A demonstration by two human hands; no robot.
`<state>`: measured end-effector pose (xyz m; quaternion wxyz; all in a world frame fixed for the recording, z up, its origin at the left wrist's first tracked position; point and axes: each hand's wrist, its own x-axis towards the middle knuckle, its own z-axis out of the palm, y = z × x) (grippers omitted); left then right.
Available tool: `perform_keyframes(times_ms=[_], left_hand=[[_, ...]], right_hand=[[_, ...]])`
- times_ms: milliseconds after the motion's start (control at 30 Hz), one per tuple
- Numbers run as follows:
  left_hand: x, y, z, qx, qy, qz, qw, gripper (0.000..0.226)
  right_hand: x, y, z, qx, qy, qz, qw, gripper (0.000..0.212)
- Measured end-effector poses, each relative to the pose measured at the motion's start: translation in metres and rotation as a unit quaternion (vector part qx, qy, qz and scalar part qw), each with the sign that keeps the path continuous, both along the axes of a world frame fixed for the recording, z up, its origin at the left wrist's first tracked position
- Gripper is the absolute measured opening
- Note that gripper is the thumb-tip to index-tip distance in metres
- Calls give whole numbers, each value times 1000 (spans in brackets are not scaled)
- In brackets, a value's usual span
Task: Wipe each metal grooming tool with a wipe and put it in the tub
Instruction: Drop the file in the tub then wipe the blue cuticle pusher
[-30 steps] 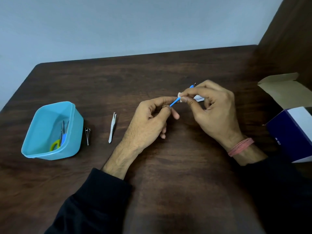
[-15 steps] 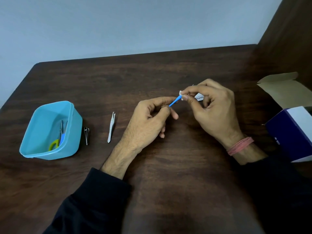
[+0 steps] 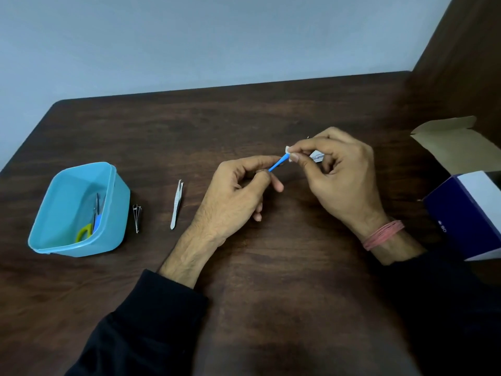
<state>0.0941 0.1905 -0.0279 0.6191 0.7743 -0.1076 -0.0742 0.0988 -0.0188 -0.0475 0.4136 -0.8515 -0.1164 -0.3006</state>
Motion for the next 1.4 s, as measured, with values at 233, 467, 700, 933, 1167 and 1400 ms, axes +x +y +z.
perform_keyframes(times_ms=[233, 467, 700, 933, 1167, 1400], left_hand=[[1, 0, -1, -8, 9, 9, 1000, 41], [0, -1, 0, -14, 13, 9, 1000, 42], [0, 0, -1, -13, 20, 7, 1000, 39], [2, 1, -2, -33, 32, 3, 999, 42], [4, 3, -4, -36, 46, -34, 998, 29], [3, 2, -7, -23, 20, -8, 1000, 21]], right_hand=[[1, -2, 1, 19, 16, -9, 1000, 9], [4, -6, 2, 51, 44, -31, 997, 10], [3, -6, 5, 194, 148, 10, 970, 9], [4, -7, 9, 237, 155, 84, 955, 11], [6, -8, 7, 217, 126, 103, 963, 16], [5, -7, 7, 193, 117, 86, 970, 11]])
